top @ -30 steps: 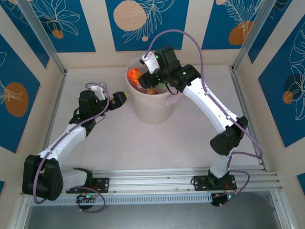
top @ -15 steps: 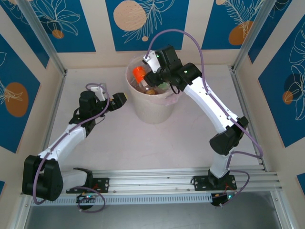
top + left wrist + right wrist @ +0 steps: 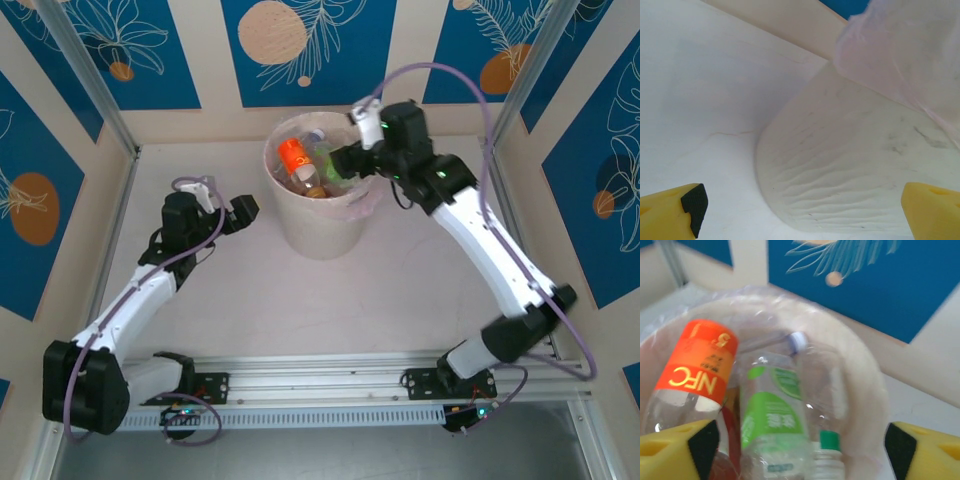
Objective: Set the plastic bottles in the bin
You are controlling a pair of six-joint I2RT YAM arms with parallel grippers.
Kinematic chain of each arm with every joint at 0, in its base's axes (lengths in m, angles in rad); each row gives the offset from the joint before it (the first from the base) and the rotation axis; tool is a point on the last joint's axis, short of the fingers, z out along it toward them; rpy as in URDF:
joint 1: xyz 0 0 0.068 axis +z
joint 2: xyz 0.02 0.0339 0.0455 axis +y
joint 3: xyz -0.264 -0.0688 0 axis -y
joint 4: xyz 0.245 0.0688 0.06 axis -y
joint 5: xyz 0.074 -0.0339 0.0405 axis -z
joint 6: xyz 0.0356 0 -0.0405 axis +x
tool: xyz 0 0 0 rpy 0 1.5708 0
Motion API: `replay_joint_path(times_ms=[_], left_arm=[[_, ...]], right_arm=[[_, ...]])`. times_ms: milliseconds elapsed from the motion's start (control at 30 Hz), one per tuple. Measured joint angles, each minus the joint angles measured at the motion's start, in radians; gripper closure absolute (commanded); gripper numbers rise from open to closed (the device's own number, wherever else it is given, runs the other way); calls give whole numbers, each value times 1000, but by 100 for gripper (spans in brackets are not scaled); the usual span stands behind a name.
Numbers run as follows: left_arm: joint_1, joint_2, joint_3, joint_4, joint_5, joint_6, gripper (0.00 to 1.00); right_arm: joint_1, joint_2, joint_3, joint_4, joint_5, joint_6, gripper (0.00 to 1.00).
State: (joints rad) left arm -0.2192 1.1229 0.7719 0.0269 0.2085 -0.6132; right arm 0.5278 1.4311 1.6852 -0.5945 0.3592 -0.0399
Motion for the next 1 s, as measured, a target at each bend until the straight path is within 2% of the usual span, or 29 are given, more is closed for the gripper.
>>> replay_joint_path(times_ms=[267, 433, 567, 733, 1000], left_arm=[[35, -144, 22, -124, -360, 132, 0], [48, -221, -78, -54, -596, 225, 0], [72, -217, -205, 26, -727, 294, 0], [129, -145, -299, 148, -747, 378, 0], [166, 130, -327, 398, -549, 491, 0]], right_arm=[[-279, -491, -527, 276, 1, 214, 0], [-441, -642, -749, 336, 71, 317, 0], [-564, -662, -925, 395, 102, 385, 0], [-679, -597, -1117, 514, 64, 443, 0], [-732, -438, -1228, 695, -97, 446, 1]])
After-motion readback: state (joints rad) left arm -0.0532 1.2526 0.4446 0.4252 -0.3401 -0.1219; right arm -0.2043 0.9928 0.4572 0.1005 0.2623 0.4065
